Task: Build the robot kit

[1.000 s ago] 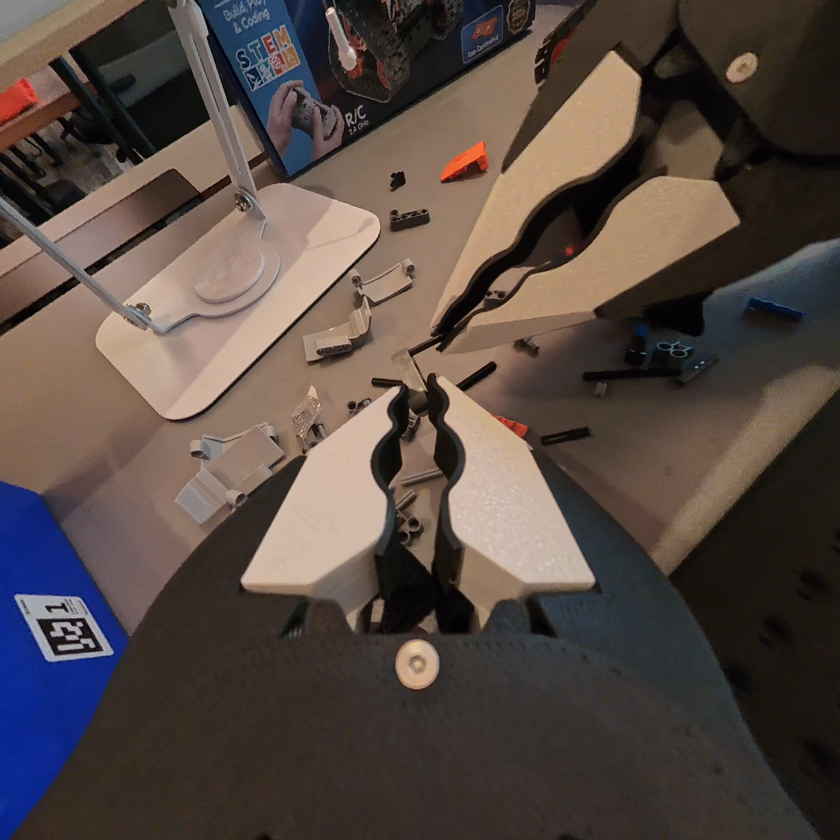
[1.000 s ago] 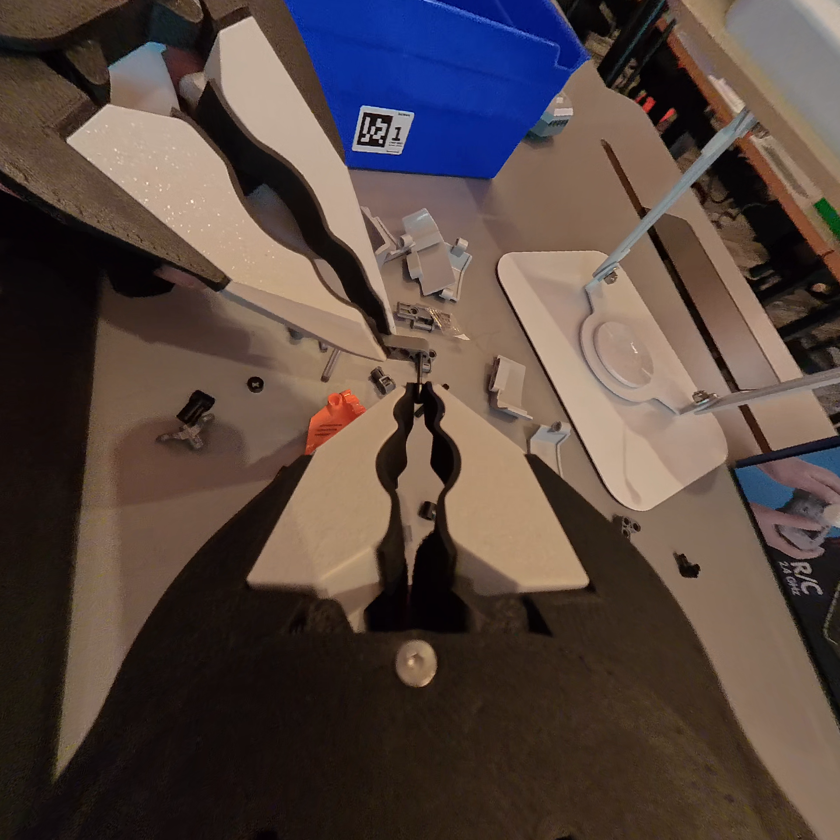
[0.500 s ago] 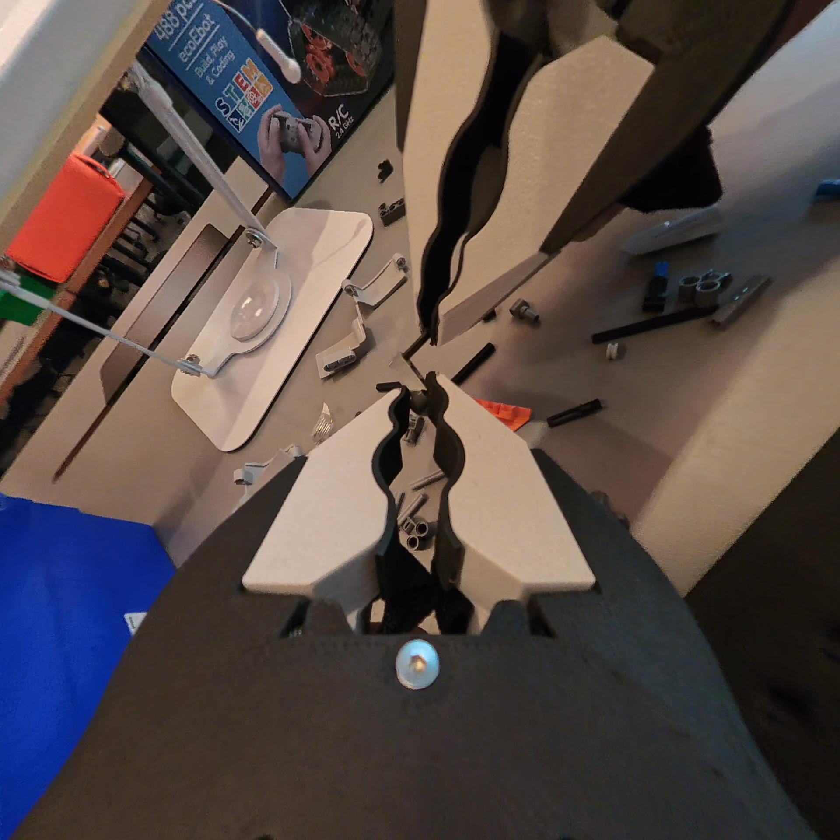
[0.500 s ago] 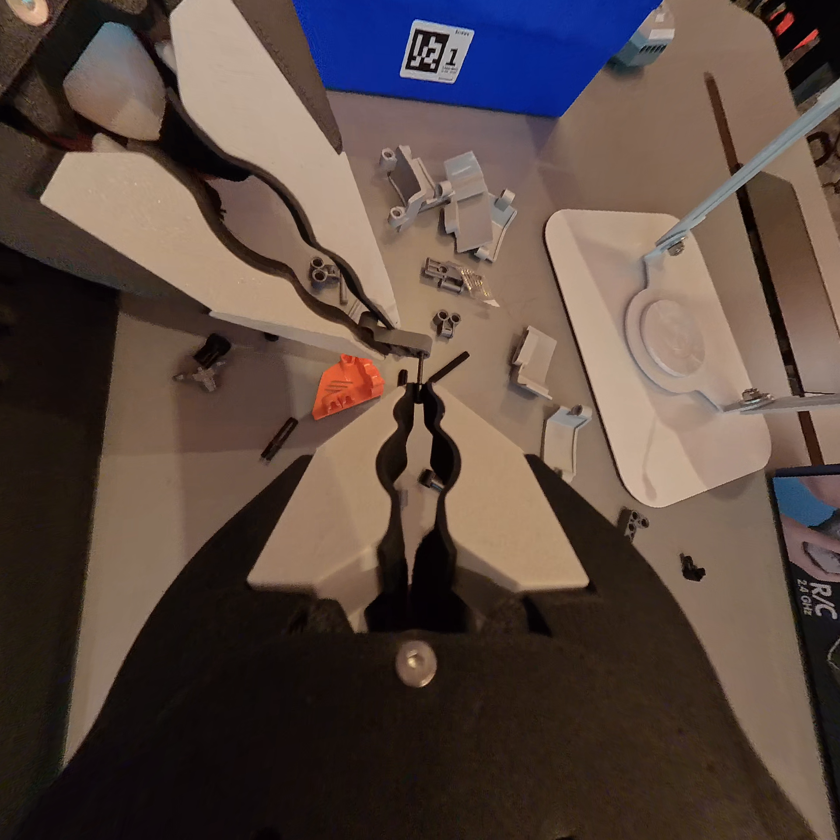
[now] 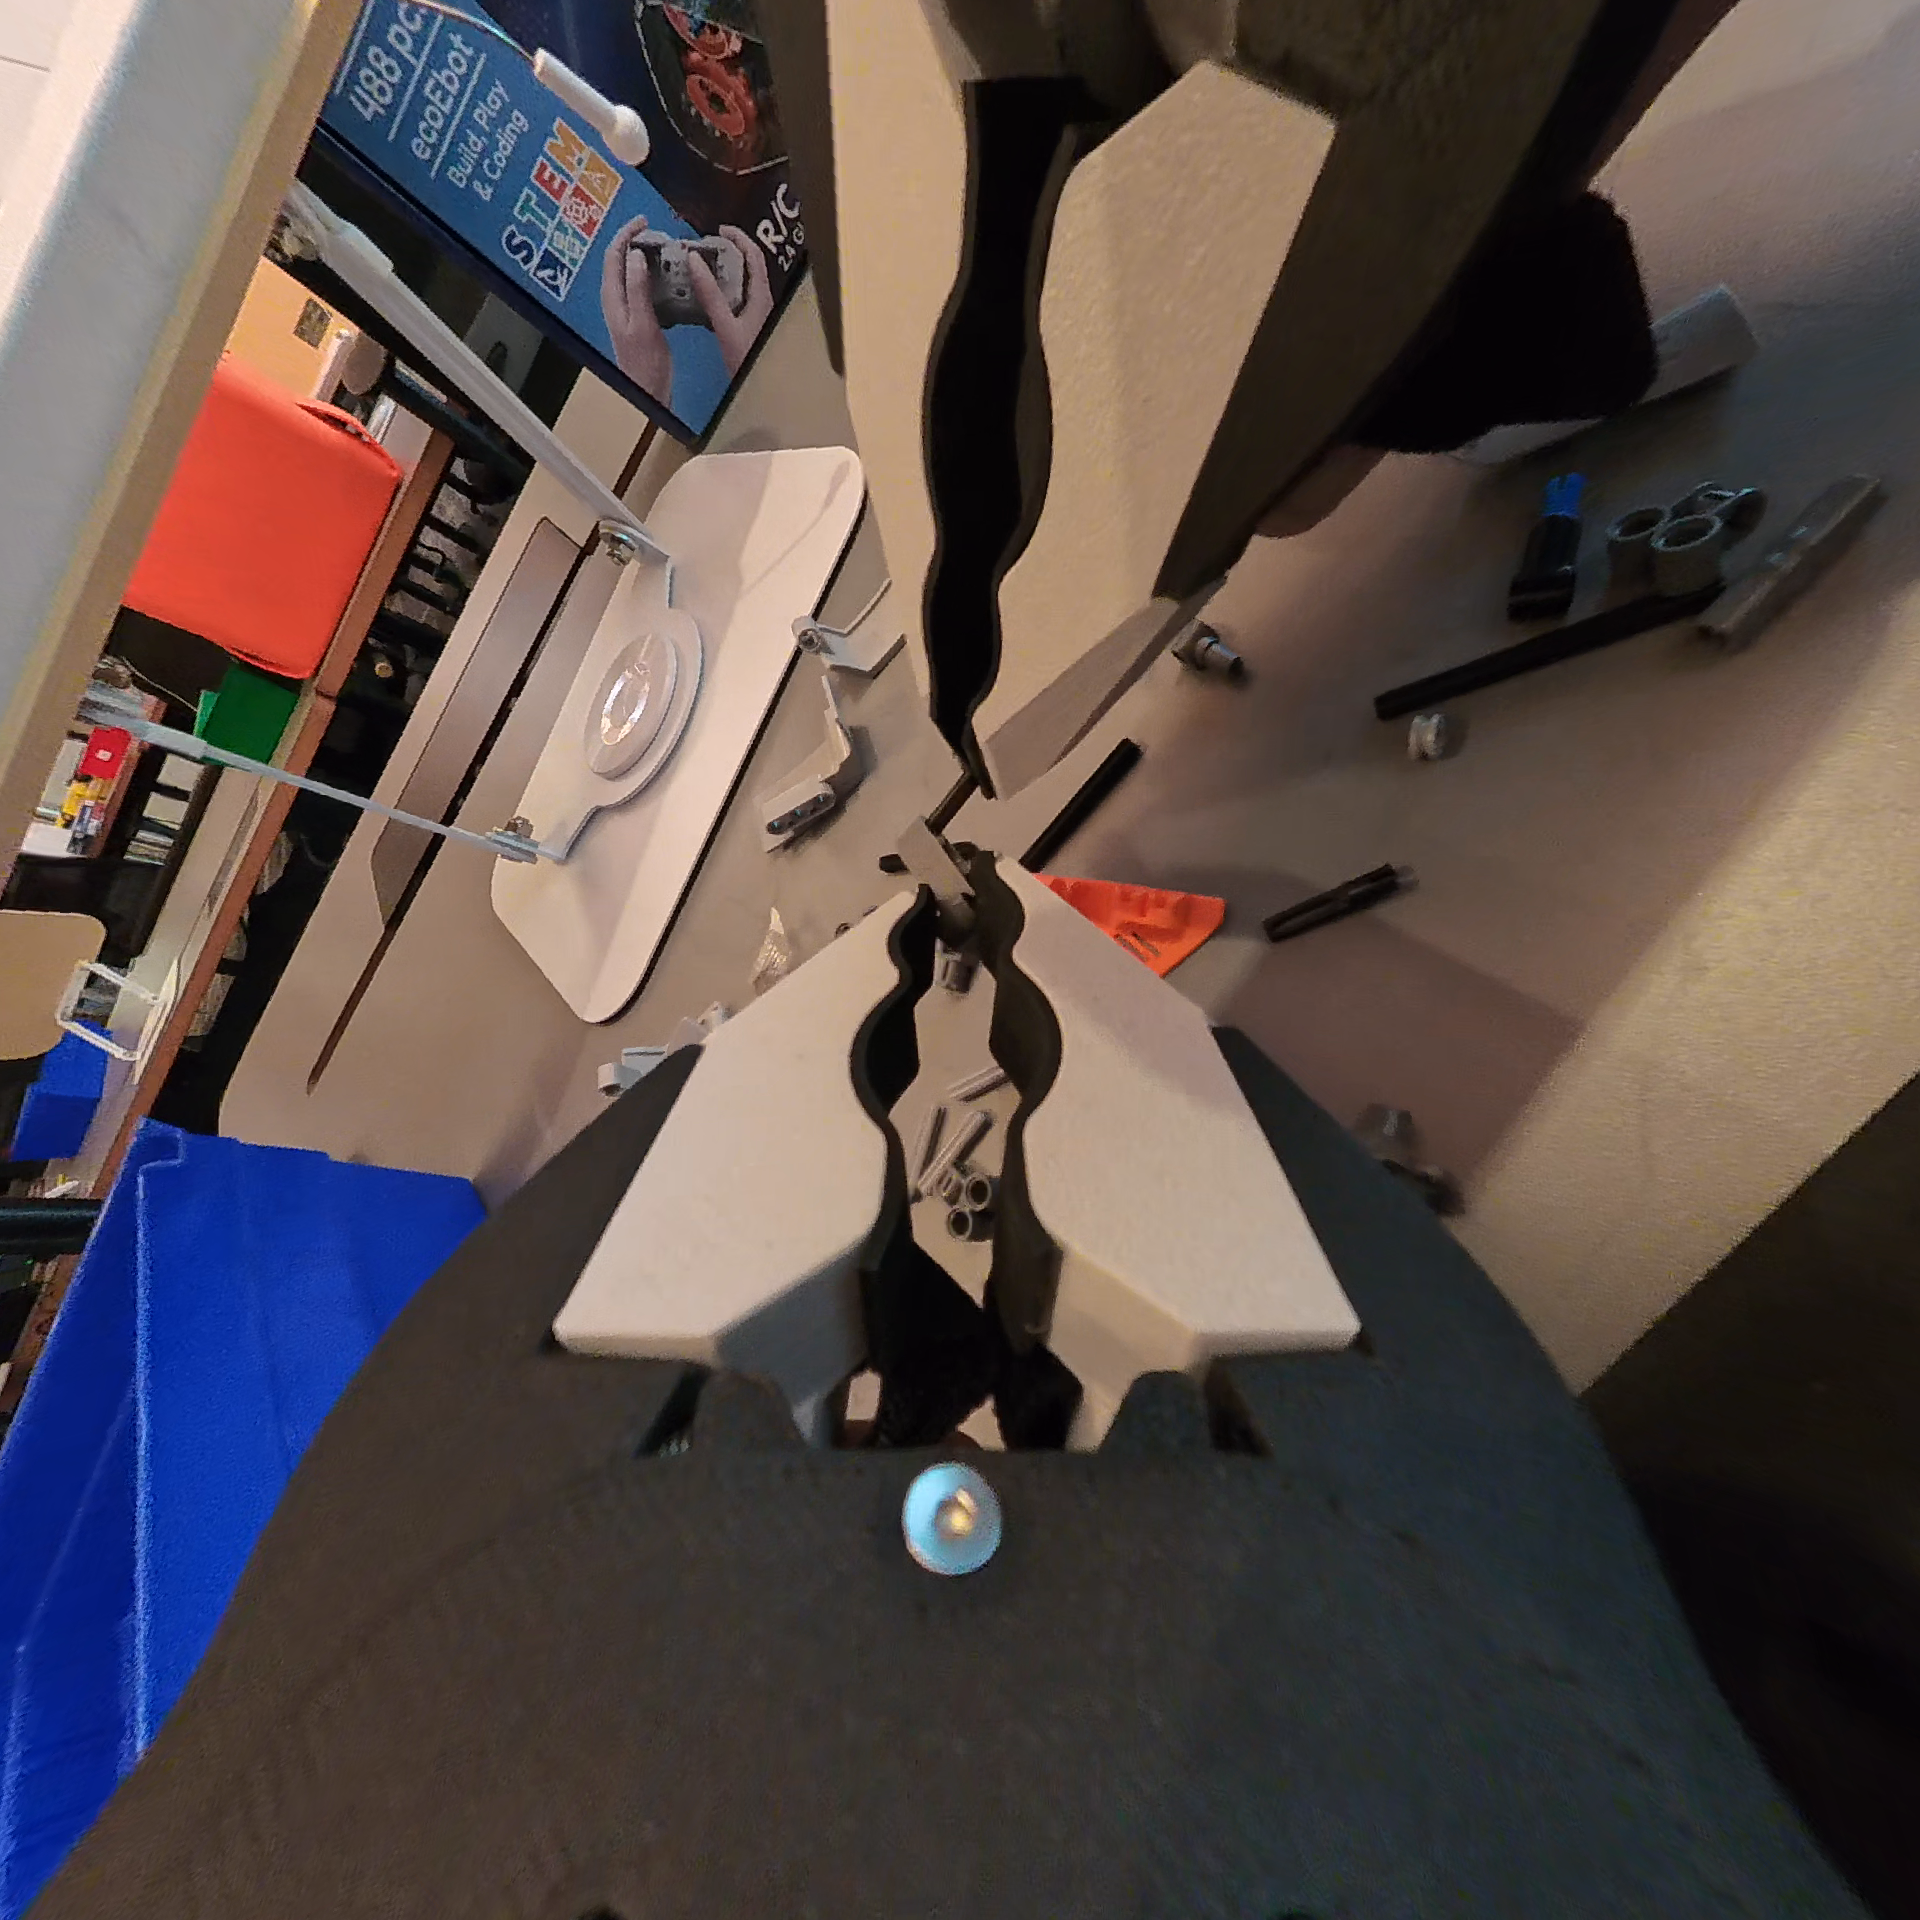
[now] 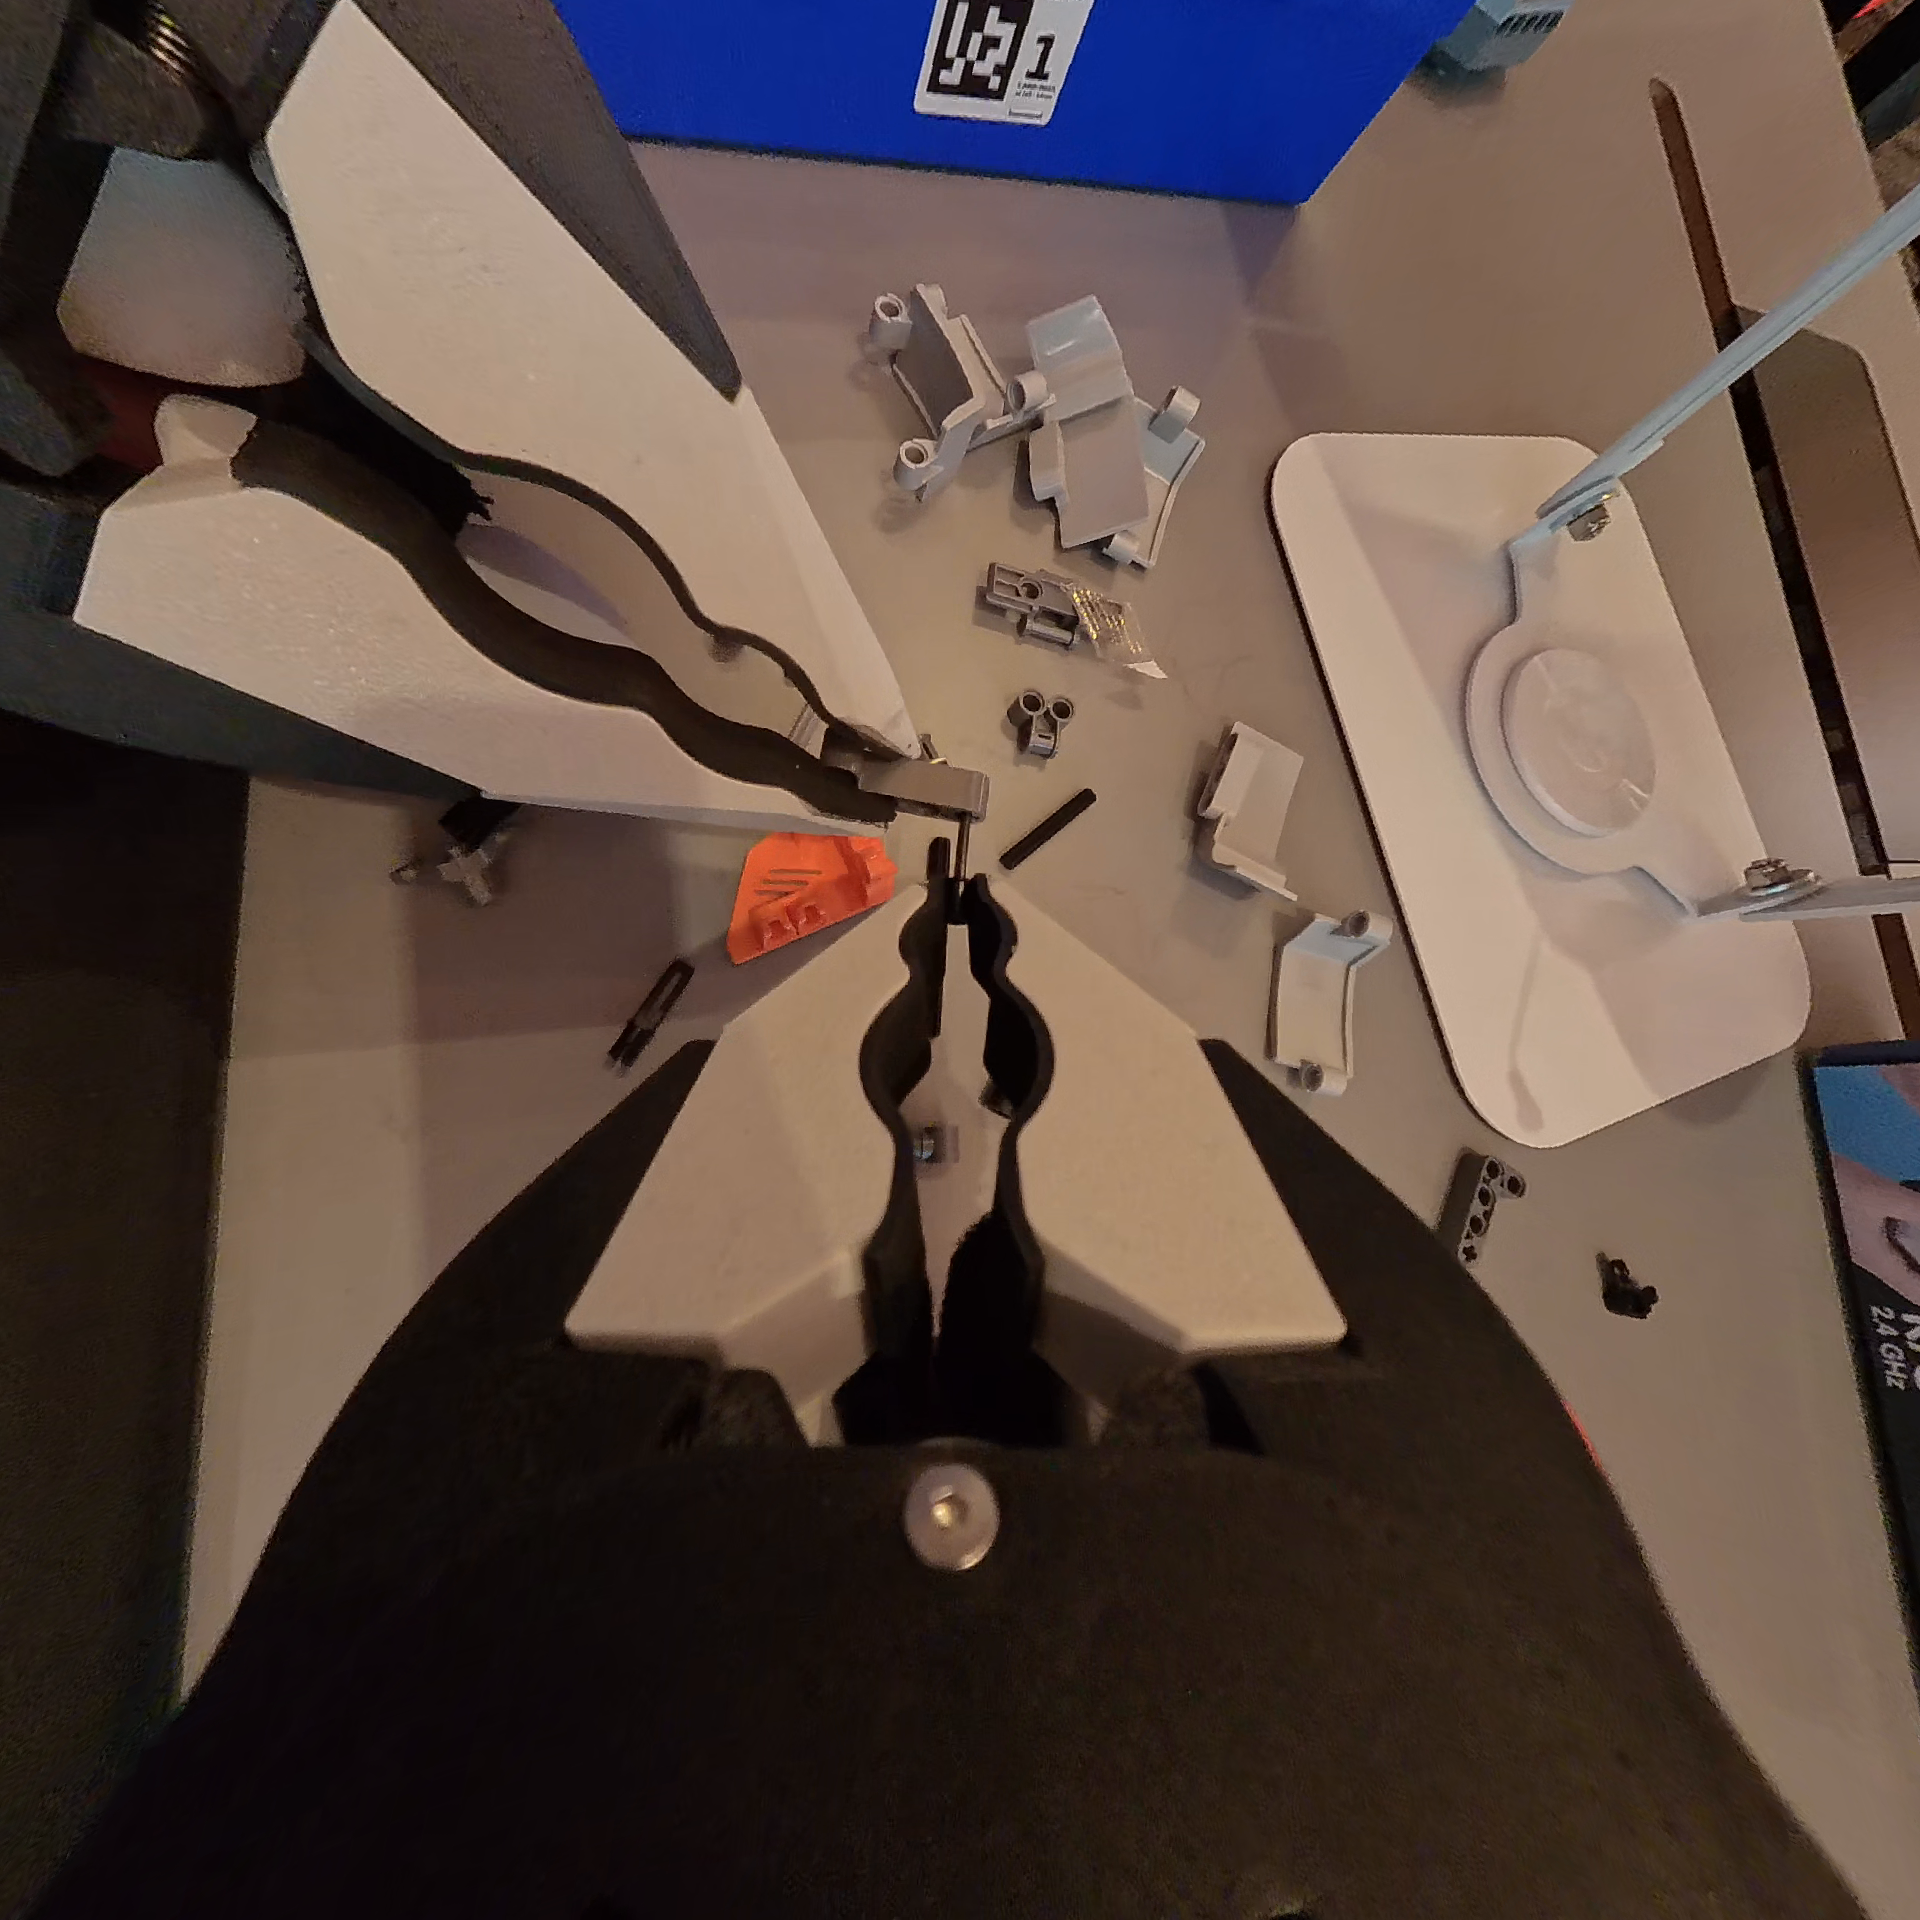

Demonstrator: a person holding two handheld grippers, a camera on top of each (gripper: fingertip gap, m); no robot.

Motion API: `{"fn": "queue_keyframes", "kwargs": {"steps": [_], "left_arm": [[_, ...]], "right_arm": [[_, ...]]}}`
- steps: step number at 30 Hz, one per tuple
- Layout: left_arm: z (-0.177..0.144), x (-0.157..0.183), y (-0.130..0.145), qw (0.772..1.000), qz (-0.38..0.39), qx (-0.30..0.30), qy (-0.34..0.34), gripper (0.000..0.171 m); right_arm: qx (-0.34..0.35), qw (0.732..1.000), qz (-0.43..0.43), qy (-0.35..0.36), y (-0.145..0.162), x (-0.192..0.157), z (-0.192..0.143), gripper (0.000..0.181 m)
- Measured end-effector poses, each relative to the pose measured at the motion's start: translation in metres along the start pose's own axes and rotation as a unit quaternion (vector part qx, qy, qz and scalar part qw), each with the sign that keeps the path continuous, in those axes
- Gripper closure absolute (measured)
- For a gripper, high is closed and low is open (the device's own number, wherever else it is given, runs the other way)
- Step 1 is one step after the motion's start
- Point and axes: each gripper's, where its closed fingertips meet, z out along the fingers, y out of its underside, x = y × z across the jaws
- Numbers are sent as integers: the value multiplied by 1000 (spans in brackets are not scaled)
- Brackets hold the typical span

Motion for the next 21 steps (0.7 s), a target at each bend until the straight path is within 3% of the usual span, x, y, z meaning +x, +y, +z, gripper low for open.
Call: {"fn": "queue_keyframes", "kwargs": {"steps": [6,21], "left_arm": [[-5,-5,-5,997,-66,33,25,167],[-10,-11,-10,998,-48,51,2,167]], "right_arm": [[45,999,7,3,-7,1,-5,180],[60,998,22,-8,-11,-1,0,181]]}}
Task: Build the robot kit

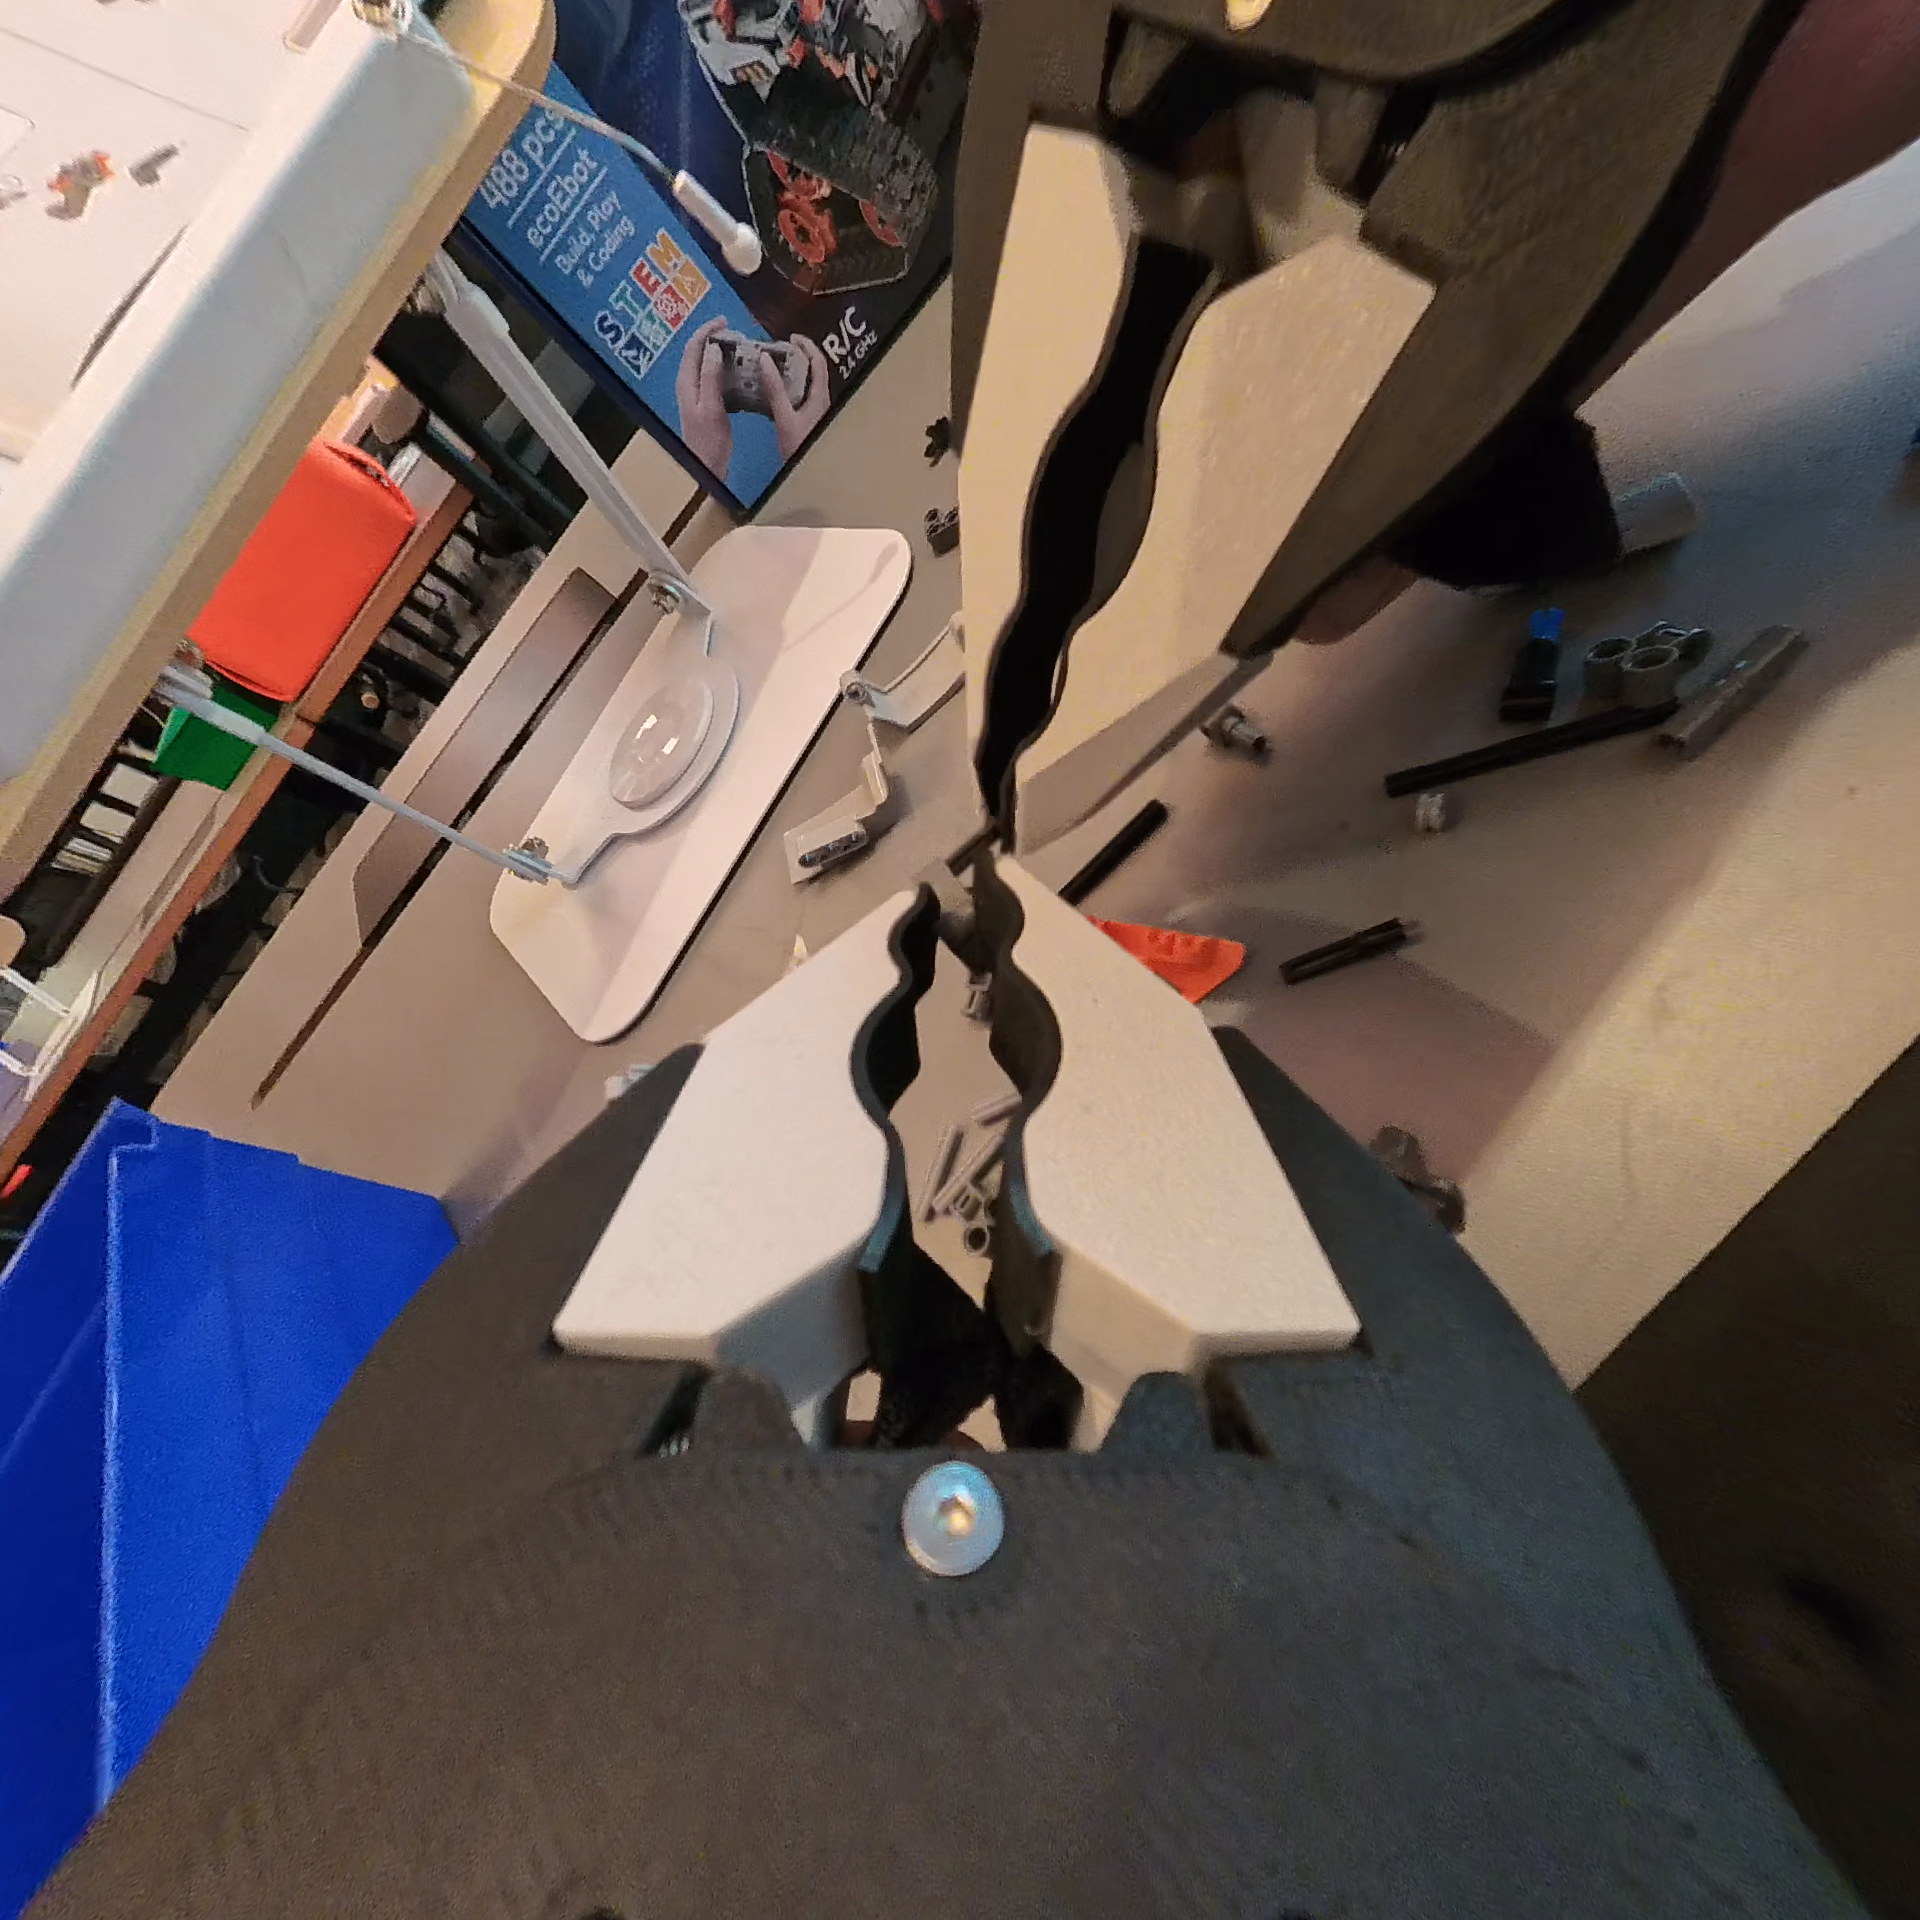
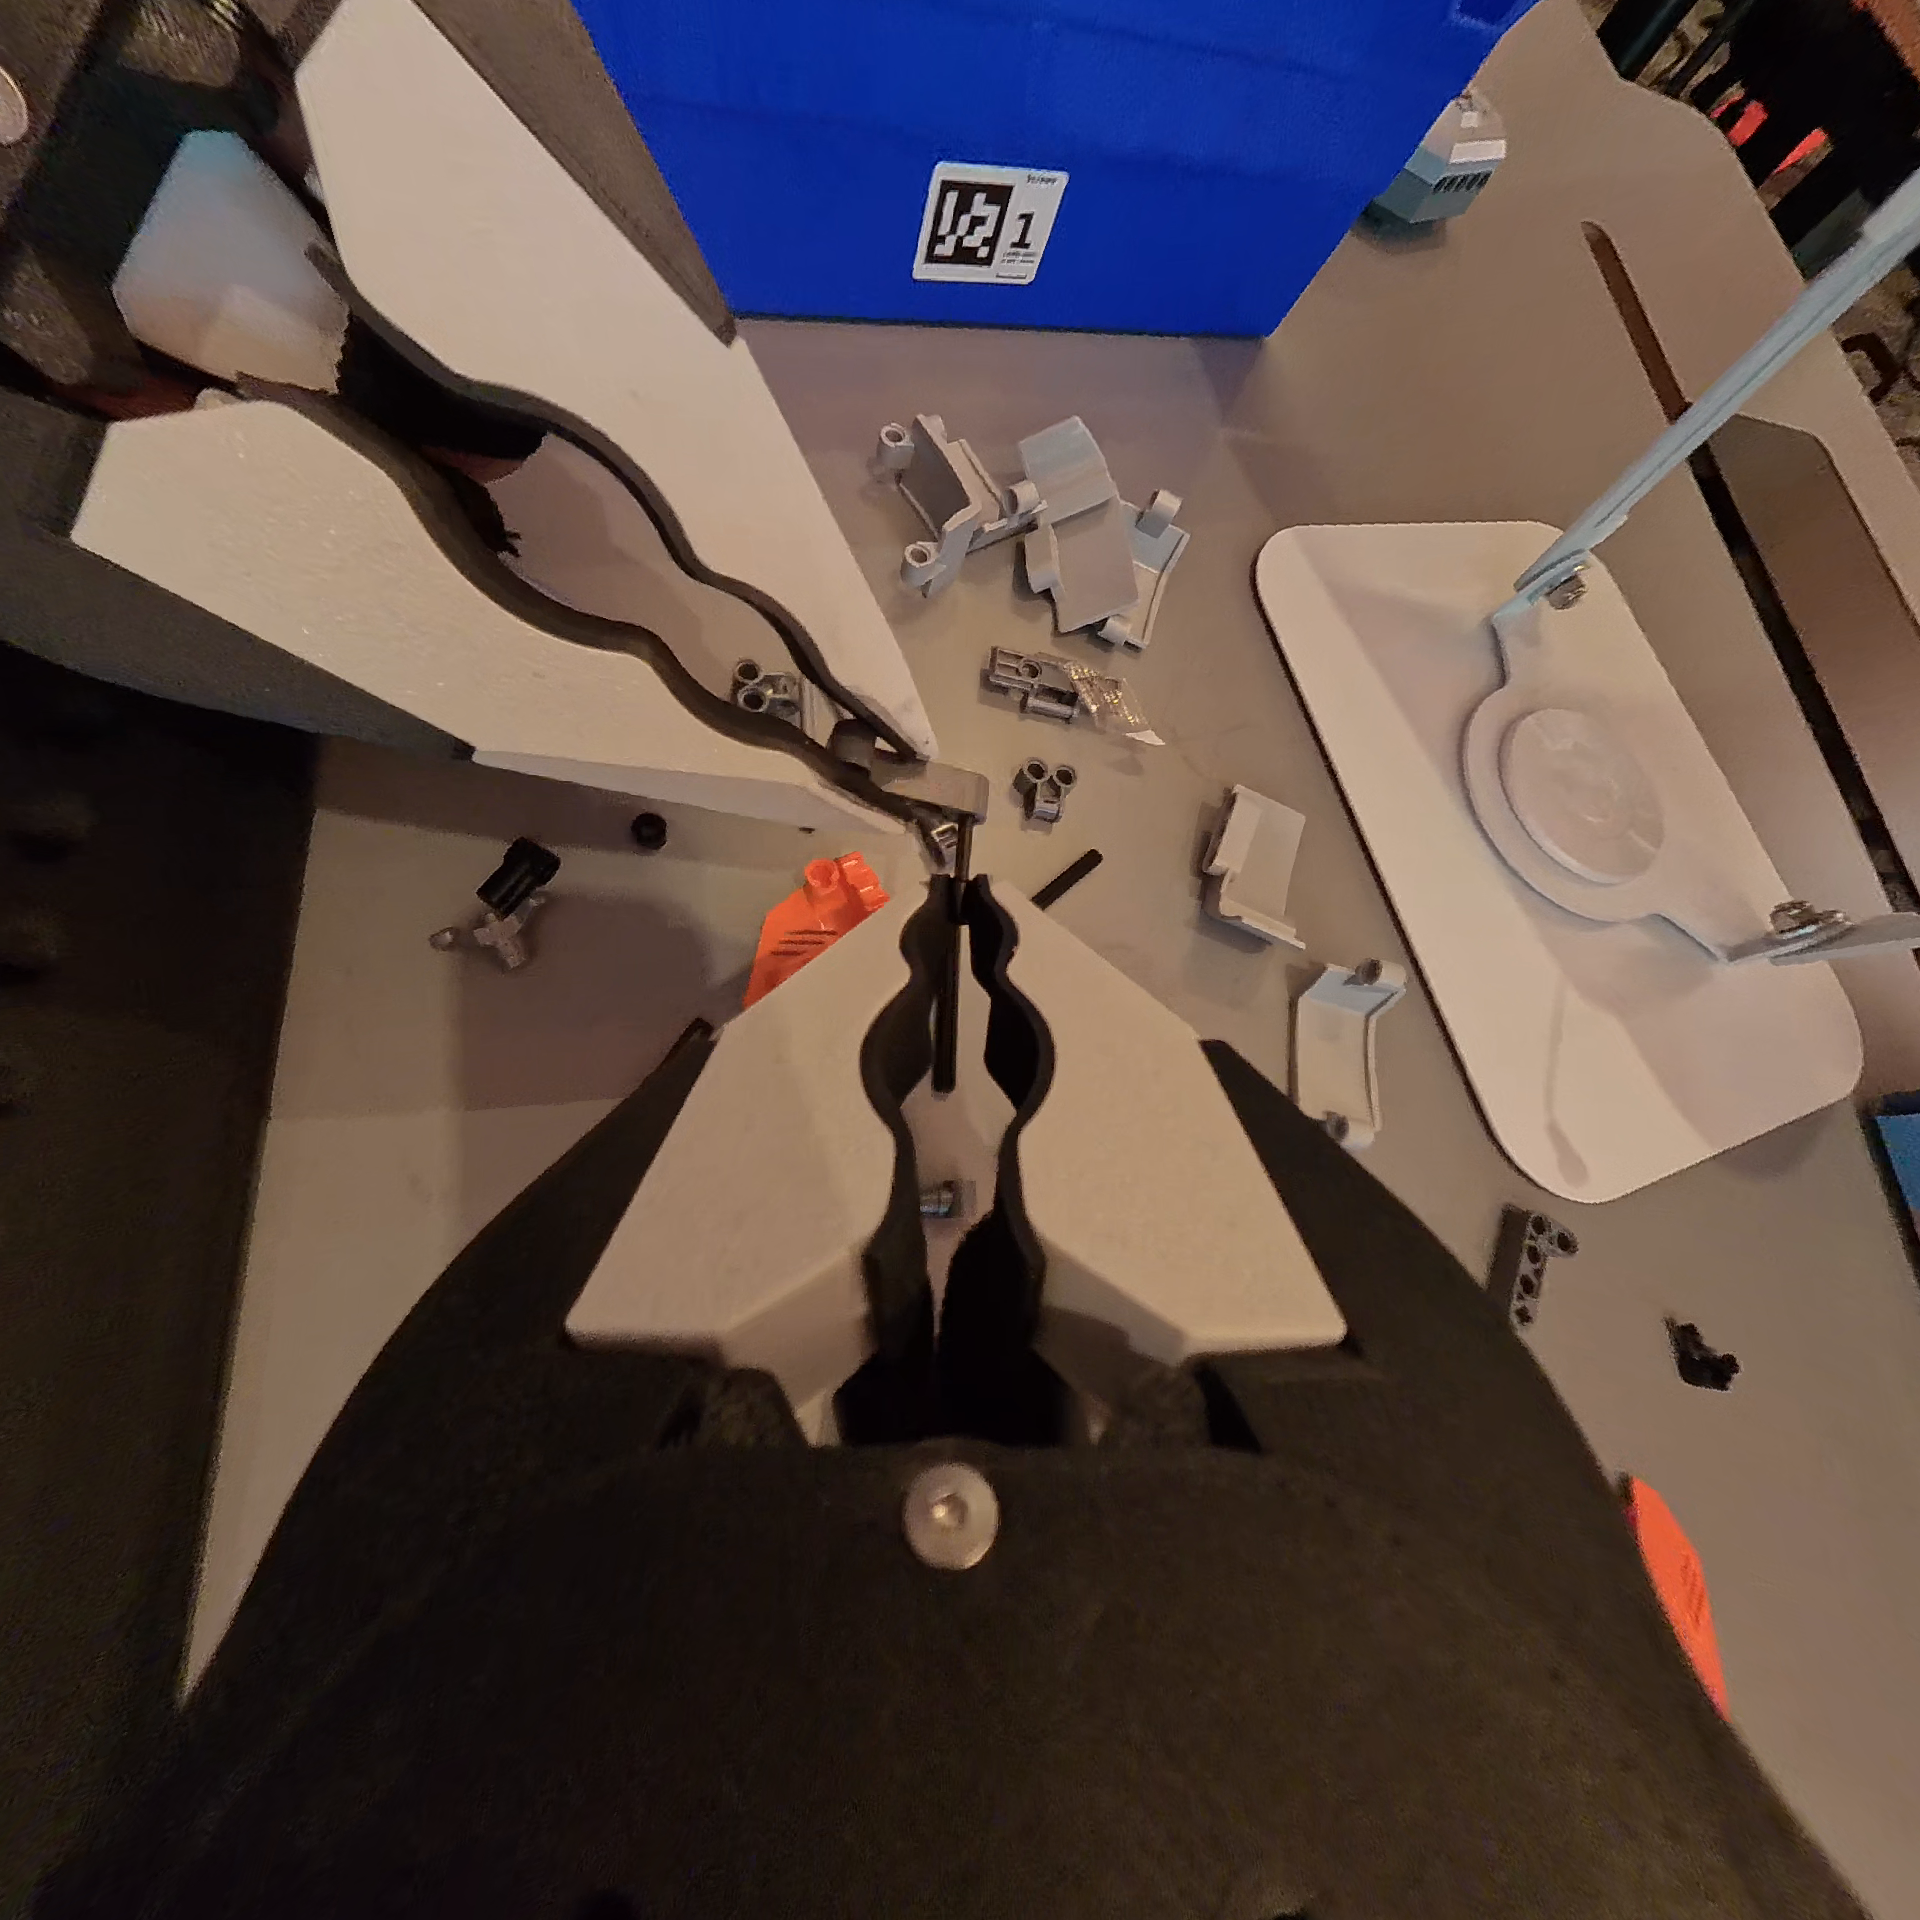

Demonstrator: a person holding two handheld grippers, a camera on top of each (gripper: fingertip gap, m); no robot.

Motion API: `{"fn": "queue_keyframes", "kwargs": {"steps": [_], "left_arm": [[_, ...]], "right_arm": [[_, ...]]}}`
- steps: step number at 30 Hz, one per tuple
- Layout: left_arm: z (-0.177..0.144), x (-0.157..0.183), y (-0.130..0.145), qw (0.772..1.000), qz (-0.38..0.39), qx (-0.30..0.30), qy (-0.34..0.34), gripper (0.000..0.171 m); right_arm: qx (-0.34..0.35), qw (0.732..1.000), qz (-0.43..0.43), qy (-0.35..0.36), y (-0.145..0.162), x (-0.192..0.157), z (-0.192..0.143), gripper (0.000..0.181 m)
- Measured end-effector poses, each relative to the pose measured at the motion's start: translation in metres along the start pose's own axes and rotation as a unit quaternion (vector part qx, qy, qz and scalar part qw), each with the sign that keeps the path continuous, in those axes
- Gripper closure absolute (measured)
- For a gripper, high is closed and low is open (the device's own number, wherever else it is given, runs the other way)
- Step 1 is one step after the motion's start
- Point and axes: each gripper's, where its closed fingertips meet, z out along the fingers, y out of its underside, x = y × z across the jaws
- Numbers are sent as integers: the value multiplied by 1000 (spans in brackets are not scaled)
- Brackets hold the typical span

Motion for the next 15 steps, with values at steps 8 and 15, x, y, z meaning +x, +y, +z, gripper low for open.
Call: {"fn": "queue_keyframes", "kwargs": {"steps": [8,15], "left_arm": [[-5,-2,-6,1000,-3,23,-4,165],[-6,-2,0,999,-41,13,5,150]], "right_arm": [[16,1000,4,10,-5,1,-5,181],[26,999,-7,34,-10,0,-10,180]]}}
